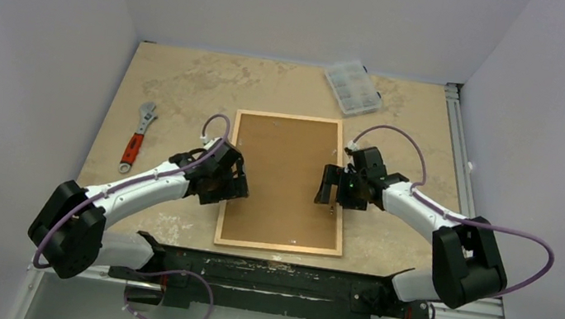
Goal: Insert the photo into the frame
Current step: Install the photo frame at the center of the board.
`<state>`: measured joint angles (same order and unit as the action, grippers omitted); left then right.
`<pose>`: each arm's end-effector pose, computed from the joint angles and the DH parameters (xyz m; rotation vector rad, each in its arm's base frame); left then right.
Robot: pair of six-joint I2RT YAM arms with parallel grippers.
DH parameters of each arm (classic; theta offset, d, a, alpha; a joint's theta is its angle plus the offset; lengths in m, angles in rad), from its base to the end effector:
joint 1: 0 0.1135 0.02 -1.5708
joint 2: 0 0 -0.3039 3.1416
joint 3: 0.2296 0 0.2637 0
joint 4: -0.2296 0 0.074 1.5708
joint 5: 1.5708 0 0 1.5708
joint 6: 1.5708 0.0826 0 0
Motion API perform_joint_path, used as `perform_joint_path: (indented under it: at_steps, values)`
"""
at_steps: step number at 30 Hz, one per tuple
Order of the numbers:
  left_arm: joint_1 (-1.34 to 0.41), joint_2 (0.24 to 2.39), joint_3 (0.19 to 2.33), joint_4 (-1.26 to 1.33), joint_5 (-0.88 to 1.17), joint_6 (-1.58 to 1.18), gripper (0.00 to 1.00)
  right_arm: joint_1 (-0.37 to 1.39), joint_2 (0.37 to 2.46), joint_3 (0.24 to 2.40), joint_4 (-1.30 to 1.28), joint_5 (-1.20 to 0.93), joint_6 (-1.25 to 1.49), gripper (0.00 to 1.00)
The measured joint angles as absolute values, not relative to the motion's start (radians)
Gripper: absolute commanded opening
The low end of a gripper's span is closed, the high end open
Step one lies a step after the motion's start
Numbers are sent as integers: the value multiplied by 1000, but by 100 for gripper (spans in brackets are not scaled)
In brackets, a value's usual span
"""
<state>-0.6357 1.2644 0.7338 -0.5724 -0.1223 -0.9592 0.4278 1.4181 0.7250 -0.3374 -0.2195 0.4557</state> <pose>0.2076 -0.1406 0.1858 -0.4751 2.6664 -0.3459 0.2557 0.1363 0.1634 -0.0445 2.6863 0.5854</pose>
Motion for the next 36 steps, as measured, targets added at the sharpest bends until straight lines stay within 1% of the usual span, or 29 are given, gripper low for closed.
perform_joint_path:
  at_steps: [6, 13, 17, 23, 25, 29, 32, 34, 36]
  values:
    - [-613, 1264, 710, -574, -114, -958, 81, 457, 1449, 755, -356, -227, 456, 86]
    - [-608, 1264, 709, -662, -188, -958, 81, 533, 1501, 817, -405, -178, 458, 85]
    - [-599, 1264, 705, -681, -213, -957, 81, 543, 1491, 817, -442, -131, 459, 81]
    - [-588, 1264, 695, -685, -226, -949, 81, 544, 1489, 811, -458, -73, 460, 67]
    - [-588, 1264, 690, -687, -229, -949, 81, 546, 1492, 810, -457, -63, 460, 60]
    - [-588, 1264, 682, -690, -234, -949, 81, 548, 1500, 810, -456, -37, 460, 43]
    - [-588, 1264, 677, -690, -236, -949, 81, 548, 1509, 811, -445, -44, 465, 24]
    - [-588, 1264, 675, -690, -237, -949, 81, 547, 1509, 816, -450, -42, 468, 18]
    - [-586, 1264, 675, -690, -238, -947, 81, 539, 1504, 816, -456, -38, 474, 7]
